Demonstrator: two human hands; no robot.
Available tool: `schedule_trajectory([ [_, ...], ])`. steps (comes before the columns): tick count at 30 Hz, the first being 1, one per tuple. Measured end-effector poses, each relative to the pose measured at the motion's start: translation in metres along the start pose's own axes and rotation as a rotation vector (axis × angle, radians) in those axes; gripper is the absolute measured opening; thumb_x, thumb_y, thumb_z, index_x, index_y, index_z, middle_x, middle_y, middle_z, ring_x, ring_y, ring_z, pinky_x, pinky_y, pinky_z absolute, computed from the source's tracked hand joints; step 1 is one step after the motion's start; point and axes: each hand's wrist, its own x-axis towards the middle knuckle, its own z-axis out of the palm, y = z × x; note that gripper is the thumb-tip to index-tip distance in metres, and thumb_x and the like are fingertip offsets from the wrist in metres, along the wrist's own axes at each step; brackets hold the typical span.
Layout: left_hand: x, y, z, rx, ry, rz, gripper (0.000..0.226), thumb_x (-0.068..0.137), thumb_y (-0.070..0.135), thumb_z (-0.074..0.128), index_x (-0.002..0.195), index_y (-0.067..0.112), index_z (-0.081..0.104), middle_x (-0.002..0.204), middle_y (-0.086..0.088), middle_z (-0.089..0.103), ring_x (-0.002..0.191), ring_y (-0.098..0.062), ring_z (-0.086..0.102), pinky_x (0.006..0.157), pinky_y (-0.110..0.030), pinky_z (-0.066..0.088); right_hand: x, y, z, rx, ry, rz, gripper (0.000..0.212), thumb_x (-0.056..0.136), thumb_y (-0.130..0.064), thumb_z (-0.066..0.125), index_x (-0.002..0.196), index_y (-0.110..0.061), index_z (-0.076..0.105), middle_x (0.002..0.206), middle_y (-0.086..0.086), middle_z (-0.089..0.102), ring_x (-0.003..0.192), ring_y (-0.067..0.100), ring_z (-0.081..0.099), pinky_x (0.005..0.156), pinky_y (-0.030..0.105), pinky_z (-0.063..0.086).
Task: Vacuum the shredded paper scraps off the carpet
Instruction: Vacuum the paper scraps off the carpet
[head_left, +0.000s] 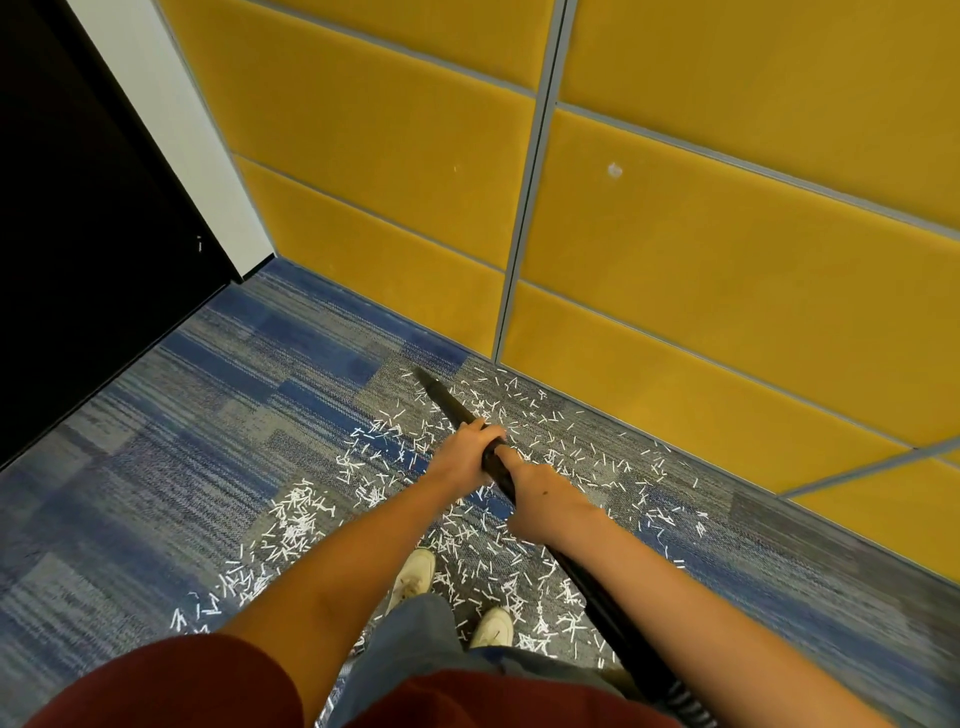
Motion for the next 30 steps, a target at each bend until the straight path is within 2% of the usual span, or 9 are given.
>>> schedule_trajectory([
  [5, -0.001, -0.013, -0.006, 0.013, 0.025, -0.047, 0.034, 0.083, 0.004, 0.06, 0.115, 0.014, 0.057, 0.118, -0.008, 0.055, 0.106, -0.031, 0.053, 0.086, -0.046, 0.047, 0.009, -0.009, -0.001, -0.015, -0.003, -0.031, 0.077, 0.086, 0.0, 0.055, 0.147, -0.027, 0.018, 0.103, 0.009, 0.057, 0.089, 0.026, 0.063, 0.073, 0.036, 0.057],
  [11, -0.001, -0.023, -0.01, 0.005, 0.029, -0.072, 0.037, 0.083, 0.003, 0.061, 0.118, 0.011, 0.056, 0.123, -0.011, 0.054, 0.113, -0.032, 0.05, 0.093, -0.046, 0.044, 0.015, -0.013, -0.003, -0.009, -0.016, -0.061, 0.081, 0.084, 0.001, 0.056, 0.148, -0.026, 0.017, 0.095, 0.006, 0.052, 0.082, 0.024, 0.058, 0.07, 0.031, 0.054],
  [16, 0.005, -0.013, -0.006, -0.021, 0.028, -0.056, 0.033, 0.082, 0.001, 0.062, 0.113, 0.012, 0.058, 0.119, -0.011, 0.055, 0.109, -0.031, 0.051, 0.093, -0.046, 0.045, 0.016, -0.004, -0.004, 0.004, -0.01, -0.04, 0.08, 0.083, 0.002, 0.056, 0.148, -0.025, 0.017, 0.094, 0.006, 0.052, 0.08, 0.023, 0.059, 0.066, 0.03, 0.053],
  [20, 0.012, -0.005, -0.007, -0.033, 0.019, -0.033, 0.034, 0.081, -0.003, 0.06, 0.11, 0.014, 0.058, 0.115, -0.008, 0.055, 0.104, -0.029, 0.053, 0.089, -0.047, 0.047, 0.017, 0.0, -0.008, 0.026, 0.003, -0.03, 0.077, 0.083, 0.004, 0.056, 0.146, -0.023, 0.021, 0.093, 0.006, 0.052, 0.077, 0.022, 0.057, 0.062, 0.027, 0.049],
  [25, 0.007, -0.007, -0.012, 0.006, 0.018, -0.033, 0.03, 0.081, 0.002, 0.061, 0.11, 0.013, 0.059, 0.112, -0.008, 0.057, 0.099, -0.029, 0.057, 0.084, -0.046, 0.05, 0.017, -0.002, -0.007, 0.012, -0.001, -0.054, 0.074, 0.083, 0.003, 0.056, 0.145, -0.023, 0.023, 0.094, 0.007, 0.054, 0.076, 0.022, 0.059, 0.062, 0.03, 0.053],
  [28, -0.005, -0.013, -0.013, 0.009, 0.022, -0.051, 0.029, 0.081, 0.003, 0.061, 0.109, 0.011, 0.059, 0.109, -0.008, 0.058, 0.096, -0.028, 0.057, 0.084, -0.044, 0.049, 0.014, -0.006, 0.0, 0.016, -0.04, -0.099, 0.076, 0.082, 0.002, 0.056, 0.145, -0.022, 0.021, 0.093, 0.007, 0.05, 0.081, 0.025, 0.058, 0.07, 0.035, 0.055],
  [30, -0.014, -0.016, -0.011, 0.001, 0.034, -0.063, 0.026, 0.081, 0.005, 0.06, 0.106, 0.013, 0.059, 0.106, -0.007, 0.058, 0.094, -0.027, 0.057, 0.083, -0.044, 0.049, 0.011, -0.006, 0.002, 0.013, -0.085, -0.14, 0.076, 0.083, -0.002, 0.058, 0.146, -0.02, 0.019, 0.094, 0.008, 0.049, 0.082, 0.026, 0.057, 0.067, 0.032, 0.05],
])
